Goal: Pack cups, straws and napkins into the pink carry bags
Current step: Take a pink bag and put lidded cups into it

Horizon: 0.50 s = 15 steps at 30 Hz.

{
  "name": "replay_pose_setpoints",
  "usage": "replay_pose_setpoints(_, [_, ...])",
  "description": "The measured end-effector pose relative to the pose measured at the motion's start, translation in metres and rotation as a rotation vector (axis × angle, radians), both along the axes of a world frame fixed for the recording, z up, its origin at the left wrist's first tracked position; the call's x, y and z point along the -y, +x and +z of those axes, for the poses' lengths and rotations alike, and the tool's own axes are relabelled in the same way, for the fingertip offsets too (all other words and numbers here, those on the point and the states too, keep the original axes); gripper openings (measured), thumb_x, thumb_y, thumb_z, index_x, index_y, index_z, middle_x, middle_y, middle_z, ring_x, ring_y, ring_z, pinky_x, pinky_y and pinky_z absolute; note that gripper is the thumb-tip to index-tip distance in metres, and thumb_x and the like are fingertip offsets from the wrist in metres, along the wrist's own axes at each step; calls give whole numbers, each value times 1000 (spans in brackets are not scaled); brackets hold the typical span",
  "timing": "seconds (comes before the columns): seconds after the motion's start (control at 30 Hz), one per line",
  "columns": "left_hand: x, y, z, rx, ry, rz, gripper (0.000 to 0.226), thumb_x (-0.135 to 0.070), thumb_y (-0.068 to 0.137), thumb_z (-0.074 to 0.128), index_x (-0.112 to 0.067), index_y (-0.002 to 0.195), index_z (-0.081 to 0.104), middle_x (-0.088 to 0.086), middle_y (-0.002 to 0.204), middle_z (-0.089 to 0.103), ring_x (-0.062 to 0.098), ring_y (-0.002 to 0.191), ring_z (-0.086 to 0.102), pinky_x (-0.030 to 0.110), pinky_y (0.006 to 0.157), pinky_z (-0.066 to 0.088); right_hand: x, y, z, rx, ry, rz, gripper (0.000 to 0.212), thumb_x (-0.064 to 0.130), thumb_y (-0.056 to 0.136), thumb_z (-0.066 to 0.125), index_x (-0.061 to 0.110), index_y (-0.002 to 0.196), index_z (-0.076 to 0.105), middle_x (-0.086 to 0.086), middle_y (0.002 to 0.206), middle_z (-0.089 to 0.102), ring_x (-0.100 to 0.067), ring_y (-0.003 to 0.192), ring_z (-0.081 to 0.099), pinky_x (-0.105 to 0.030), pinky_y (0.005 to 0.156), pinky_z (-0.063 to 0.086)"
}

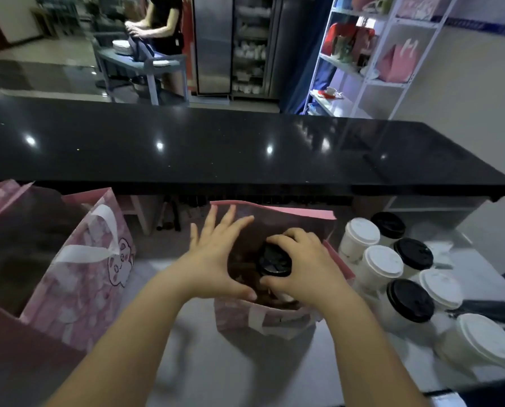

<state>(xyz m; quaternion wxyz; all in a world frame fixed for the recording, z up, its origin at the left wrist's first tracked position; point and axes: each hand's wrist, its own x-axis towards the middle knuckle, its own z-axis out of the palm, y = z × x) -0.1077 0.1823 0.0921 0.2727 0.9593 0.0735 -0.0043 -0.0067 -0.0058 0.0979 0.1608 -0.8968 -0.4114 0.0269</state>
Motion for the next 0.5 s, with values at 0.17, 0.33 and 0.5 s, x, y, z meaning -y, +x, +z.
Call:
replay_pose_setpoints(0.17, [4, -14, -7, -26, 57, -126, 143, -62, 49, 81, -51, 140, -29, -14, 149, -41, 12, 127, -52, 51, 110, -24, -12, 9, -17, -118, -224, -119, 74, 34, 70, 76, 35, 134, 38, 0, 130, 42, -26, 113, 43, -38, 92, 46])
replay_pose_setpoints(0.33, [-1, -17, -8, 20, 11, -208, 146, -62, 47, 82, -51, 140, -30, -18, 150, -40, 10, 129, -50, 48, 112, -22, -38, 11, -32, -281, 6, -133, 82, 45, 69, 76, 48, 133, 25, 6, 131, 34, -23, 123, 41, -40, 98, 45])
replay_pose_setpoints(0.5, [-8, -14, -11, 51, -52, -210, 135, -54, 51, 79, -54, 143, -19, -20, 153, -33, 6, 132, -46, 51, 116, -13, -55, 7, -56, -391, -11, -117, 96, 45, 72, 79, 49, 145, 16, 8, 150, 17, -23, 129, 43, -37, 103, 44])
